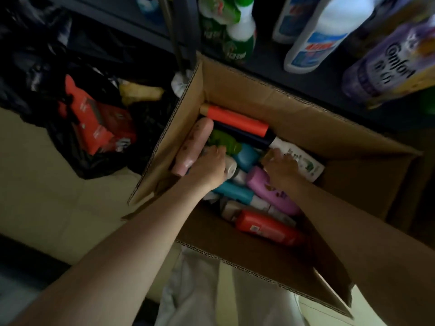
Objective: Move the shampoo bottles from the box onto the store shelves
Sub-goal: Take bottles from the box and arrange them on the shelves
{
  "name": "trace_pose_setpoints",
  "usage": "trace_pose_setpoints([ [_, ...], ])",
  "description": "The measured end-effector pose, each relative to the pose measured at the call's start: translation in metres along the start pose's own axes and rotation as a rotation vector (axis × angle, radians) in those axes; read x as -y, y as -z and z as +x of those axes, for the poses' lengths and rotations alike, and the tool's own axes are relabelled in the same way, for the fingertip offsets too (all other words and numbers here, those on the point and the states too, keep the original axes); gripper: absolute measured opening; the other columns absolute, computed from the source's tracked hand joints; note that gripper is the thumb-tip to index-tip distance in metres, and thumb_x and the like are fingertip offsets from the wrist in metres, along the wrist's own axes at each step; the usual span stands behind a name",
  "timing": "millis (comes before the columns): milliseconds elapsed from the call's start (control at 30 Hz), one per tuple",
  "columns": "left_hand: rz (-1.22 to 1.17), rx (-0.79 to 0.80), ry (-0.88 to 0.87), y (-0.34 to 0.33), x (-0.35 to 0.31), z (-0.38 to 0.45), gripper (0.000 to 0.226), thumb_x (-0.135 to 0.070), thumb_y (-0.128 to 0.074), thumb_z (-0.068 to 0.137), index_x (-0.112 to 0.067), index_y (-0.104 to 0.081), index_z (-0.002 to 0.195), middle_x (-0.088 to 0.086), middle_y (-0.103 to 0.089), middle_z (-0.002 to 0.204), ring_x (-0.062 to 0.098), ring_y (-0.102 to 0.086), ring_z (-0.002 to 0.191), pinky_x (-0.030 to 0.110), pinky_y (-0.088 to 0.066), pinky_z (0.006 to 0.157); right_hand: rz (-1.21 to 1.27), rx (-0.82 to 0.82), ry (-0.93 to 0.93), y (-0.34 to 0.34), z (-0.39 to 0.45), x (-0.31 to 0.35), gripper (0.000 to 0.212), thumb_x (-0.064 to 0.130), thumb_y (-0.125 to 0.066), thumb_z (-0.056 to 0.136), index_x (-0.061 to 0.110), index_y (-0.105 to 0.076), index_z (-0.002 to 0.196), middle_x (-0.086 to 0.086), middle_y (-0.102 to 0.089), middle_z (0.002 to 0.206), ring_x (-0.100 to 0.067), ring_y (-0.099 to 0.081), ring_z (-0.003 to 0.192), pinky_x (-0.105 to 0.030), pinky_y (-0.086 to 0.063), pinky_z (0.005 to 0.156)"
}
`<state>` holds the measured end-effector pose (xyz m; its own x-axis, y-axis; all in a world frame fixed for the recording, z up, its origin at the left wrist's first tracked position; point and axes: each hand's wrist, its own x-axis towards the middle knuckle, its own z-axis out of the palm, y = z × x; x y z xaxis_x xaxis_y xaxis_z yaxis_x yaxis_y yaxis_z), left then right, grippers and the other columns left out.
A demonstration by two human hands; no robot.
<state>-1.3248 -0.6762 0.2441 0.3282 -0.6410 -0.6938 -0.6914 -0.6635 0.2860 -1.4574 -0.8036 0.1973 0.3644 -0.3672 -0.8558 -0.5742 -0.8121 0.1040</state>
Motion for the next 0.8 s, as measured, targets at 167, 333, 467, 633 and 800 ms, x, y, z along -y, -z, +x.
trace_pose_setpoints([
  [167,-0.285,0.086,0.016,-0.016,-0.024,-0.002,0.040,-0.016,-0.047,0.094,-0.004,-0.038,0.132,0.016,-0.042,0.133,0.031,-0.048,0.118,0.038,-0.041,0.096,0.031,-0.109,0.119,0.014,-0.014,0.002,0.049,0.019,-0.065,0.083,0.010,-0.045,0.127,-0.012,-0.043,0.133,-0.031,-0.042,0.123,-0.038,-0.034,0.101],
  [333,-1.297,0.457,0.546,0.007,-0.047,-0.022,0.041,-0.036,-0.048,0.095,-0.009,-0.044,0.126,0.018,-0.049,0.127,0.033,-0.059,0.101,0.040,-0.055,0.083,0.598,-0.379,0.312,0.085,-0.071,-0.017,0.034,0.023,-0.077,0.071,0.020,-0.051,0.094,0.001,-0.053,0.095,-0.019,-0.051,0.091,-0.016,-0.040,0.071],
  [467,-1.929,0.521,0.461,0.070,-0.061,-0.047,0.043,-0.031,-0.053,0.093,-0.004,-0.049,0.126,0.024,-0.058,0.113,0.035,-0.061,0.094,0.035,-0.060,0.063,0.537,-0.454,0.567,0.153,-0.148,-0.029,0.036,0.020,-0.079,0.065,0.022,-0.047,0.082,0.011,-0.043,0.080,-0.013,-0.046,0.081,-0.023,-0.034,0.065],
  [633,-2.136,0.426,0.043,0.176,-0.122,-0.114,0.022,-0.008,-0.044,0.086,0.005,-0.062,0.090,0.012,-0.067,0.091,0.018,-0.060,0.093,0.028,-0.051,0.086,0.144,-0.685,0.723,0.228,-0.251,-0.038,0.041,0.028,-0.077,0.069,0.024,-0.039,0.083,0.002,-0.042,0.093,-0.022,-0.043,0.087,-0.043,-0.044,0.075],
  [800,-1.632,0.389,-0.287,0.260,-0.141,-0.186,0.015,-0.020,-0.048,0.093,-0.012,-0.060,0.097,0.001,-0.068,0.084,0.011,-0.068,0.076,0.024,-0.056,0.068,0.303,-0.956,0.748,0.277,-0.372,-0.072,0.035,0.043,-0.054,0.085,0.008,-0.059,0.085,-0.007,-0.049,0.097,-0.023,-0.055,0.082,-0.042,-0.050,0.070],
])
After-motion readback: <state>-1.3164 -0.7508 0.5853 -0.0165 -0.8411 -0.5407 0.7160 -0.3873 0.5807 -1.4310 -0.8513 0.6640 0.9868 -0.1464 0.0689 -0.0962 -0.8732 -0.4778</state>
